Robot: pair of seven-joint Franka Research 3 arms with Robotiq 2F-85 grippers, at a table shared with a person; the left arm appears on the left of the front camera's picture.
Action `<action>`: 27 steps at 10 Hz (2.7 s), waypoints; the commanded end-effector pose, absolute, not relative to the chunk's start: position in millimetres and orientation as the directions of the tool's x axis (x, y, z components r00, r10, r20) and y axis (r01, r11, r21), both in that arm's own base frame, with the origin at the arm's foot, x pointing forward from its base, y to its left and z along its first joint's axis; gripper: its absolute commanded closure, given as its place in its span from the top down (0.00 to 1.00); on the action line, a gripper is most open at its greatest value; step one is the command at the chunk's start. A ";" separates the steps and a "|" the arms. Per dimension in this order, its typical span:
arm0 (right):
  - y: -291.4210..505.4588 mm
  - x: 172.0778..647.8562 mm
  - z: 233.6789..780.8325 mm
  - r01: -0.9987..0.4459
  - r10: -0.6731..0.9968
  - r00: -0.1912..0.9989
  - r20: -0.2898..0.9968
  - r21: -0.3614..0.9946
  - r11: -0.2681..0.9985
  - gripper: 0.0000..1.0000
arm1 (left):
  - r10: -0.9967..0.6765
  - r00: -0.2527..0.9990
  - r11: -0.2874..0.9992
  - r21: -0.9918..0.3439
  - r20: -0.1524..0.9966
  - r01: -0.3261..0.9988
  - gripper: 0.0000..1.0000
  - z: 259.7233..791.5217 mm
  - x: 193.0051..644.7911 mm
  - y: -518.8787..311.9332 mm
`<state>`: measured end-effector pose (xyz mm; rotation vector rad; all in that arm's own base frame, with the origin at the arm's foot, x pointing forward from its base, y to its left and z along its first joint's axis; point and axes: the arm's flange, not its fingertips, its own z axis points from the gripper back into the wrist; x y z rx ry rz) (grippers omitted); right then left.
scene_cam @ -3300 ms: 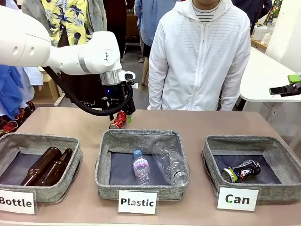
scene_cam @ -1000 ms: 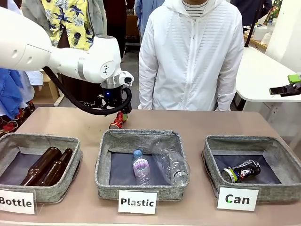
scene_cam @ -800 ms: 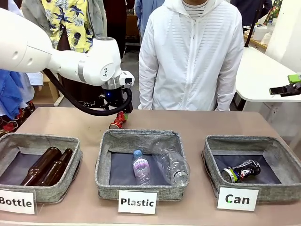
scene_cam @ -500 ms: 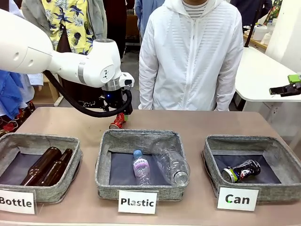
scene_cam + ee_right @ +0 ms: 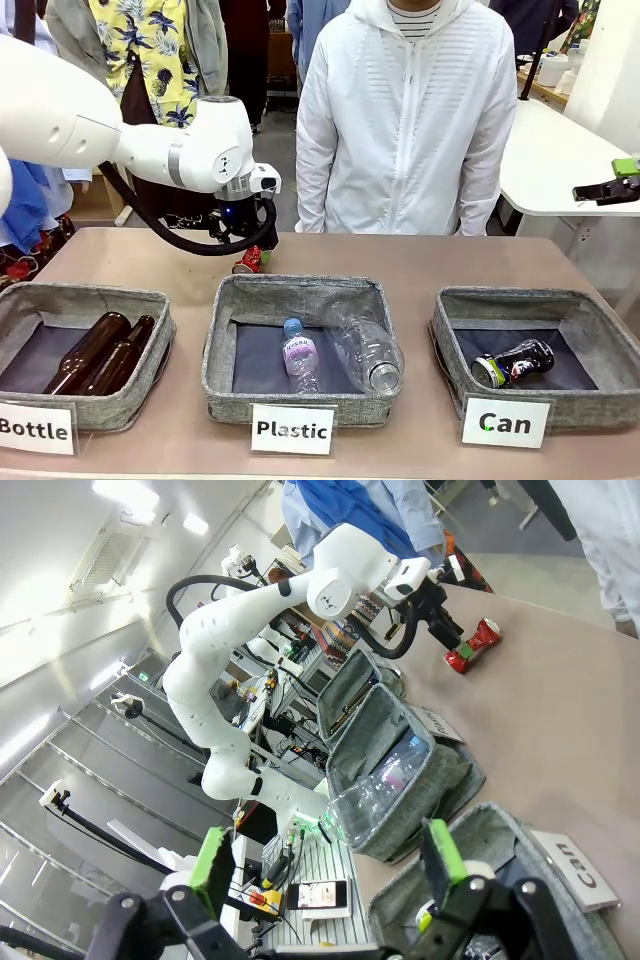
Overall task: Sort the can waste into the basket.
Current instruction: Pick up the can waste from the table and place it in the right Fabric basket.
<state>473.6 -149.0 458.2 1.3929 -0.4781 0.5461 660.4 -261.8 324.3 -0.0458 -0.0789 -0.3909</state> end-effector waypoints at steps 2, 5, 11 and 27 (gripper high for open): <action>-149.2 472.7 460.9 -0.629 0.083 0.777 0.623 0.771 0.098 1.00 | -0.392 0.918 0.915 -0.077 0.059 0.395 1.00 319.7 675.8 -263.3; -149.2 472.7 460.9 -0.629 0.083 0.777 0.623 0.771 0.098 1.00 | -0.397 0.917 0.911 -0.111 0.033 0.398 1.00 311.3 679.6 -264.7; -149.2 472.7 460.9 -0.629 0.083 0.777 0.623 0.771 0.098 1.00 | -0.366 0.930 0.925 -0.100 0.016 0.366 0.00 310.5 680.5 -264.3; -149.2 472.7 460.9 -0.629 0.083 0.777 0.623 0.771 0.098 1.00 | -0.761 0.601 0.595 -0.106 0.245 0.796 0.00 467.8 426.3 -125.6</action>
